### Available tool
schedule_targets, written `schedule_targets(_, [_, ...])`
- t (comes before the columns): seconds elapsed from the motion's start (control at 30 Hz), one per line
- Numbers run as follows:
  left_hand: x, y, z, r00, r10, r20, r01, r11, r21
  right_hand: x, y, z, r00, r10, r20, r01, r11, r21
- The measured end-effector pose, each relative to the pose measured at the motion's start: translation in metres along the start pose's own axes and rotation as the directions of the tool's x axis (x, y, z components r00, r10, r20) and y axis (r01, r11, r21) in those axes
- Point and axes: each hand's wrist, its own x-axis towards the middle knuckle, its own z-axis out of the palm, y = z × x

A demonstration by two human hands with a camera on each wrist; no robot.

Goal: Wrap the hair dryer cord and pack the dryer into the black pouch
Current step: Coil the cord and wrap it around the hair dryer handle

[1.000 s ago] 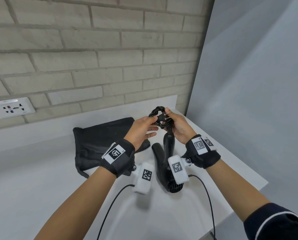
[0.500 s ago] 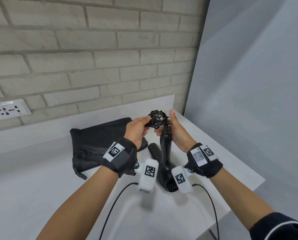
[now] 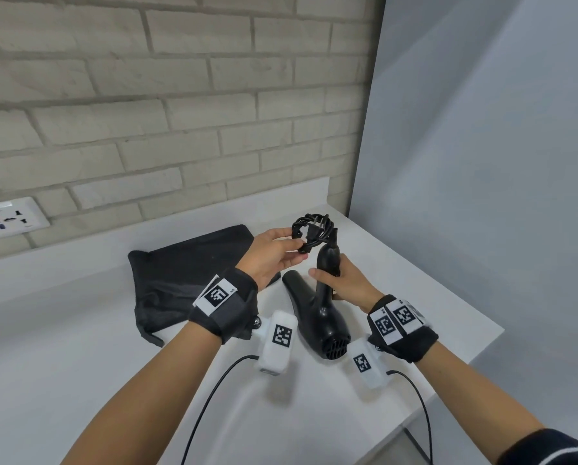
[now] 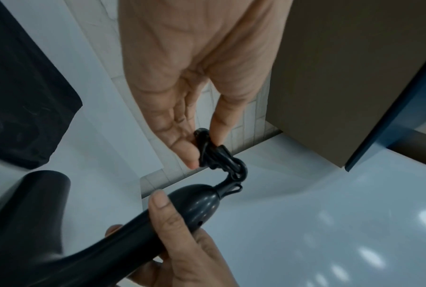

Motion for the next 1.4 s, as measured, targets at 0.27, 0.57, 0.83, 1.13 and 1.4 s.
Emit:
schedule_targets(0.27, [0.006, -0.006, 0.010, 1.000, 0.002, 0.006, -0.003, 0.968, 0.251, -0.026, 0.002, 0.006, 0.977, 0.046, 0.209, -0.097, 0.966, 0.241])
schedule_targets(0.57, [0.004, -0.028, 0.017, 1.000, -0.016, -0.003, 0.017, 0.981, 0.192, -0.007, -0.011, -0.006, 1.000, -0.017, 0.020, 0.007, 0.894, 0.448])
schedule_targets(0.83, [-0.017, -0.042, -0.015, 0.980, 0.065, 0.189, -0.195, 0.522, 0.830, 0.012, -0.005, -0.007, 0.995, 0.097, -0.005, -0.081, 0.854, 0.514])
schedule_targets(1.13, [-0.071, -0.106, -0.058, 0.945, -0.228, 0.233, -0.208, 0.126, 0.970, 0.017, 0.019, 0.006, 0.956, 0.276, 0.098, -0.281, 0.768, 0.576])
schedule_targets(1.4, [-0.101, -0.115, -0.106, 0.969, -0.170, 0.177, -0.130, 0.255, 0.958, 0.012, 0.022, 0.047, 0.877, 0.453, 0.157, -0.480, 0.821, 0.310])
